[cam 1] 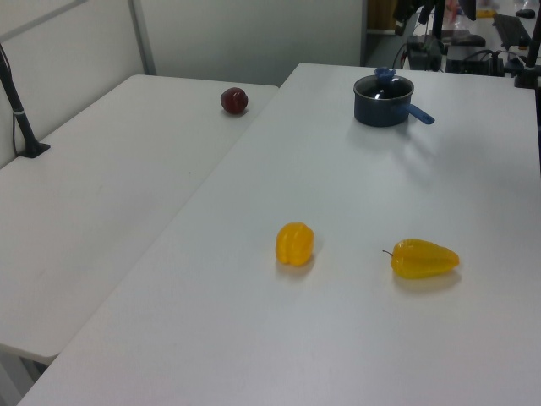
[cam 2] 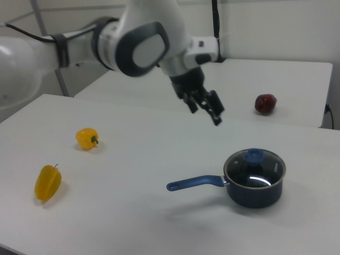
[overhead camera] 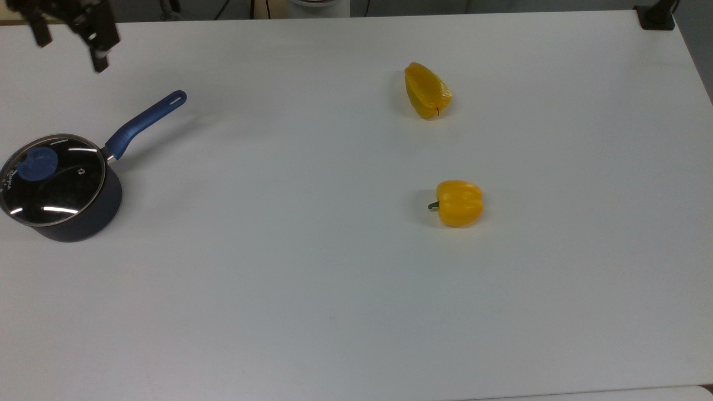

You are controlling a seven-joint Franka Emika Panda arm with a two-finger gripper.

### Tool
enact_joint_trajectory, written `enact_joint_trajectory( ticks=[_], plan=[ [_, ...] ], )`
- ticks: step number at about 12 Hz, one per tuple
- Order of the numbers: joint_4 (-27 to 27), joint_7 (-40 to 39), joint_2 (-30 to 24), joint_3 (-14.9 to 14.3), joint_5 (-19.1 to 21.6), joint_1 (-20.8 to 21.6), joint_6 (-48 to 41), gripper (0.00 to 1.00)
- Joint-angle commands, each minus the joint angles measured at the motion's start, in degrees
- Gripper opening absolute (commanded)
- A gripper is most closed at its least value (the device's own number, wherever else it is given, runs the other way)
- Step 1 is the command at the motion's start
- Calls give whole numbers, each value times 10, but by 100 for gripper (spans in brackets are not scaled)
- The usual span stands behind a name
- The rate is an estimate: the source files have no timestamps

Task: Open lid
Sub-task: 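Move the gripper over the saucepan and lower it toward the blue lid knob, then close the gripper on the blue knob of the glass lid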

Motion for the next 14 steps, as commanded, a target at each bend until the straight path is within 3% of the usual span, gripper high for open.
enact_joint_trajectory(
  ticks=[1, 7, 14],
  plan=[
    [2, 0, 59, 5, 10, -34, 109, 100],
    [2, -9, 166, 8, 10, -71, 283, 100],
    [-1, -8, 187, 11, 10, -64, 297, 100]
  ],
)
